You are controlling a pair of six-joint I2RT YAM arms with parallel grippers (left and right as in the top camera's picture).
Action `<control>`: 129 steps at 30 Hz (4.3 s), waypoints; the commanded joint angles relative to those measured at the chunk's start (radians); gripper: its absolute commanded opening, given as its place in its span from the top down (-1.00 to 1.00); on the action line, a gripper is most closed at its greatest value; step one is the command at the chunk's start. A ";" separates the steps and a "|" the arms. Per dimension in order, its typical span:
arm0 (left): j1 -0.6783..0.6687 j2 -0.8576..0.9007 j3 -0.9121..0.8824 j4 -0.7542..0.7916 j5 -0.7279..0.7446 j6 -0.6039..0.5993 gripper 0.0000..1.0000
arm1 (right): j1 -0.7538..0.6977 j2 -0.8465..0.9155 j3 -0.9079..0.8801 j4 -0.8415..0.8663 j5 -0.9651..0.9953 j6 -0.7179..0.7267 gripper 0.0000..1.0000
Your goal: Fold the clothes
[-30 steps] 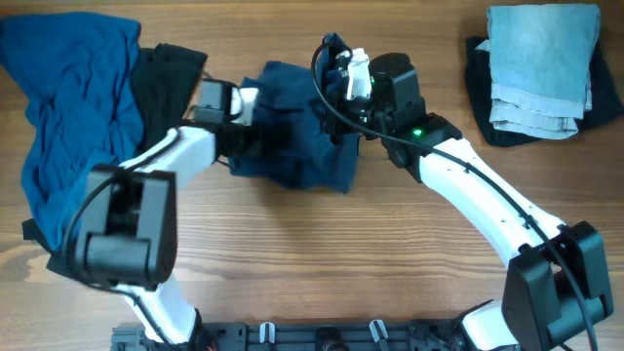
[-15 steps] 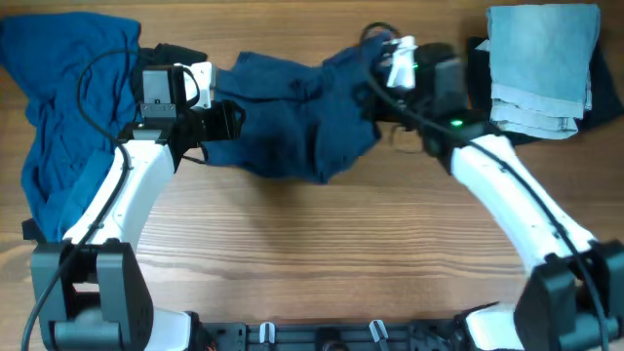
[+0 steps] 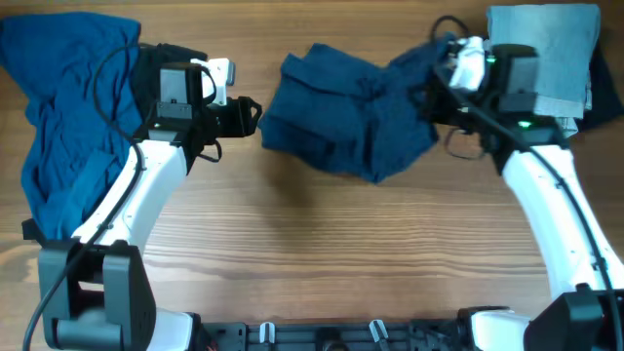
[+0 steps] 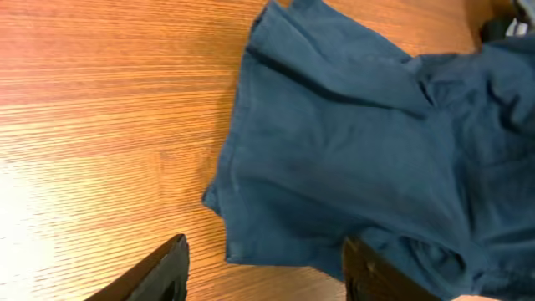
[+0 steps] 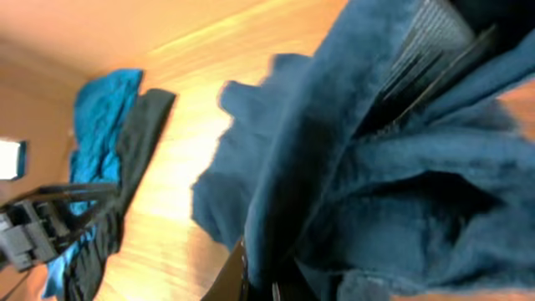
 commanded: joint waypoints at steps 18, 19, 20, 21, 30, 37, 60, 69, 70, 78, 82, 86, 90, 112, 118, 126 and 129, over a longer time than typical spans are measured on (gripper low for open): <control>-0.026 0.450 -0.006 0.303 -0.127 -0.021 0.92 | 0.347 0.249 0.020 0.581 0.211 0.189 0.91; -0.026 0.450 -0.006 0.303 -0.126 -0.029 0.92 | 0.373 0.261 0.020 0.624 0.251 0.201 0.92; -0.026 0.450 -0.006 0.303 -0.126 -0.029 0.92 | 0.400 0.284 0.020 0.664 0.290 0.230 0.91; -0.026 0.450 -0.006 0.302 -0.126 -0.029 0.92 | 0.430 0.323 0.020 0.718 0.317 0.272 0.91; -0.022 0.449 -0.006 0.302 -0.126 -0.029 0.92 | 0.460 0.481 0.020 0.886 0.308 0.352 -0.99; 0.160 0.219 -0.006 0.186 -0.127 -0.047 0.92 | 0.359 0.479 0.108 0.761 0.036 0.319 -1.00; 0.050 0.395 -0.006 0.379 0.018 -0.029 -0.15 | 0.130 0.301 0.269 -0.238 0.131 -0.126 -1.00; -0.214 0.394 -0.006 0.268 0.355 -0.435 0.70 | 0.060 0.300 0.269 -0.199 0.129 -0.073 -1.00; -0.259 0.394 -0.006 0.291 0.385 -0.497 0.22 | 0.048 0.300 0.269 -0.197 0.122 -0.073 -0.99; -0.217 0.241 -0.006 0.396 0.462 -0.550 -0.99 | 0.003 0.283 0.269 -0.311 0.091 0.105 -1.00; -0.076 0.050 -0.006 0.280 0.396 -0.373 -0.99 | 0.022 0.284 0.256 -0.507 0.085 0.261 -0.99; 0.003 -0.008 -0.006 0.247 0.262 -0.351 -0.99 | 0.082 0.284 0.170 -0.544 0.104 0.291 -1.00; 0.015 -0.007 -0.006 0.214 0.189 -0.332 -0.99 | 0.144 0.286 -0.014 -0.327 0.112 0.373 -0.99; 0.012 -0.007 -0.006 0.183 0.075 -0.281 -0.99 | 0.048 0.470 -0.154 0.108 0.266 0.338 -0.23; 0.009 -0.007 -0.006 0.175 0.075 -0.281 -0.99 | -0.086 0.470 -0.152 0.256 0.237 0.138 -0.28; 0.009 -0.007 -0.006 0.175 0.064 -0.281 -0.99 | -0.058 0.400 -0.116 -0.109 -0.068 0.172 -0.61; 0.009 -0.007 -0.006 0.169 0.064 -0.281 -1.00 | 0.025 0.404 -0.129 -0.040 0.030 0.305 -0.74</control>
